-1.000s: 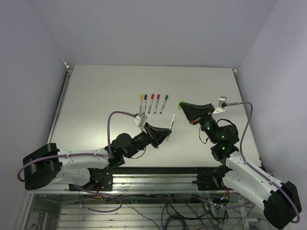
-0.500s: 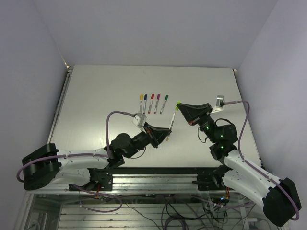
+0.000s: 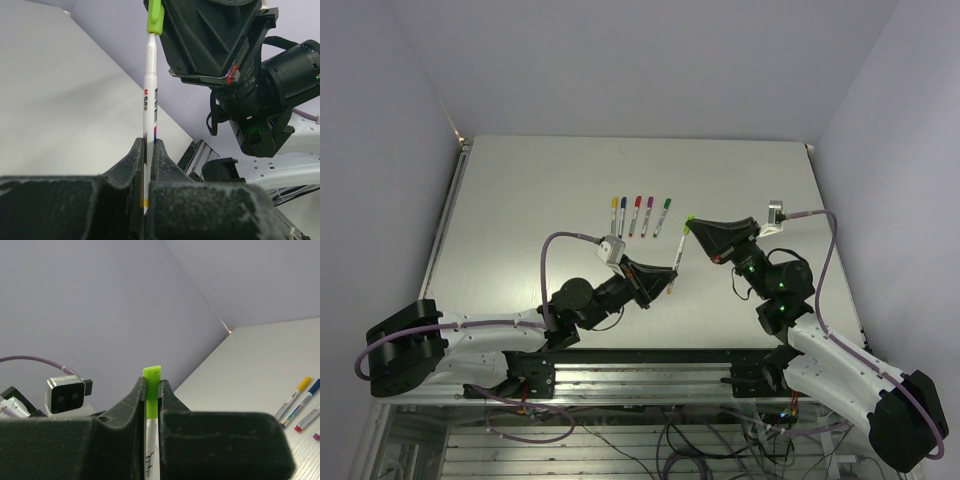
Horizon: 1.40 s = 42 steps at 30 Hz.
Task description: Insert the pens into the pen caps
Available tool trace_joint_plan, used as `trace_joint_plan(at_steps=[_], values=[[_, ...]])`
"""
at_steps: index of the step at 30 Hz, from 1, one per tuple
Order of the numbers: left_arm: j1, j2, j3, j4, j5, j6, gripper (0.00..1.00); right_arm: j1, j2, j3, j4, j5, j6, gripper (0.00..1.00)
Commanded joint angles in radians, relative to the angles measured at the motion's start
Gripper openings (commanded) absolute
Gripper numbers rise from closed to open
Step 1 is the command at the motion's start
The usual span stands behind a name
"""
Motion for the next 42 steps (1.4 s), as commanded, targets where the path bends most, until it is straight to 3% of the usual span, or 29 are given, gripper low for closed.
trace_joint_plan(at_steps=[1, 16, 27, 36, 42], values=[[0.005, 0.001, 0.016, 0.053, 0.001, -0.001, 0.07, 0.009, -0.01, -0.019, 0.004, -0.019, 0.009, 0.0], [0.004, 0.015, 0.01, 0.087, -0.027, 0.011, 0.07, 0.025, 0.017, -0.02, -0.018, -0.052, 0.027, 0.0], [0.006, -0.025, 0.063, 0.057, -0.105, 0.119, 0.07, 0.045, 0.072, 0.016, -0.12, -0.148, 0.028, 0.0], [0.044, -0.043, 0.16, -0.017, -0.157, 0.212, 0.07, 0.127, 0.079, 0.091, -0.412, -0.082, -0.091, 0.0], [0.056, -0.038, 0.218, -0.024, -0.162, 0.267, 0.07, 0.24, 0.109, 0.117, -0.552, 0.049, -0.162, 0.0]])
